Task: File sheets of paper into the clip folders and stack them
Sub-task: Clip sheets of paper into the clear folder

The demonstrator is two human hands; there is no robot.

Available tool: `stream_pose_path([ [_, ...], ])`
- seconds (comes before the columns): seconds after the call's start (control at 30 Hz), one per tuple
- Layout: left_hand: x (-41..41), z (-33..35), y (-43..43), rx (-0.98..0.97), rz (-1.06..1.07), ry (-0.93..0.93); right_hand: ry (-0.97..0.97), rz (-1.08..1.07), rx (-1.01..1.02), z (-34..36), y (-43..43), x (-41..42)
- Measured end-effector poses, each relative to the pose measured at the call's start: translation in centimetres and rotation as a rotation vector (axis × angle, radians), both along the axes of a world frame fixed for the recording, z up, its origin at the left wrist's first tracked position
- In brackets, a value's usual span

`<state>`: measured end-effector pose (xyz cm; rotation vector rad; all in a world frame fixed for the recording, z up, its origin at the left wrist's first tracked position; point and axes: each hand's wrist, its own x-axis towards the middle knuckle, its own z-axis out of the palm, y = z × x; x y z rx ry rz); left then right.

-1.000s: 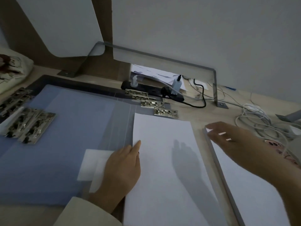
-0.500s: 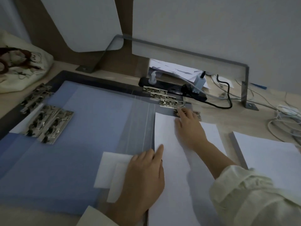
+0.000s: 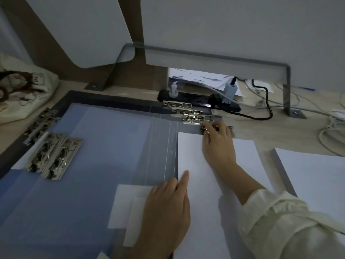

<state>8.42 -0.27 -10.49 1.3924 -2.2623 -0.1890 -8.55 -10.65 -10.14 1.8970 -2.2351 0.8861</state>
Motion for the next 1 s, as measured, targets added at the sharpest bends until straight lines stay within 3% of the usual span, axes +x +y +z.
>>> stream_pose_path([
  [0.27,0.1,0.0,0.0,0.052,-0.025,0.019,-0.376,-0.041,-0.066,2.0,-1.6,-1.2],
  [0.47,0.2,0.4,0.2,0.095,-0.053,0.060,-0.726,-0.386,-0.083,4.1,-1.4,-5.2],
  [0.57,0.2,1.6,0.2,0.165,-0.051,0.072,-0.759,-0.450,-0.003,4.3,0.2,-7.0],
  [0.73,0.2,1.2,0.2,0.332,0.128,0.310,-0.750,-0.341,0.148,5.5,3.4,-7.8],
  [1.0,0.5,2.2,0.2,0.433,0.095,0.498,-0.709,-0.253,0.342,6.0,8.8,-7.2],
])
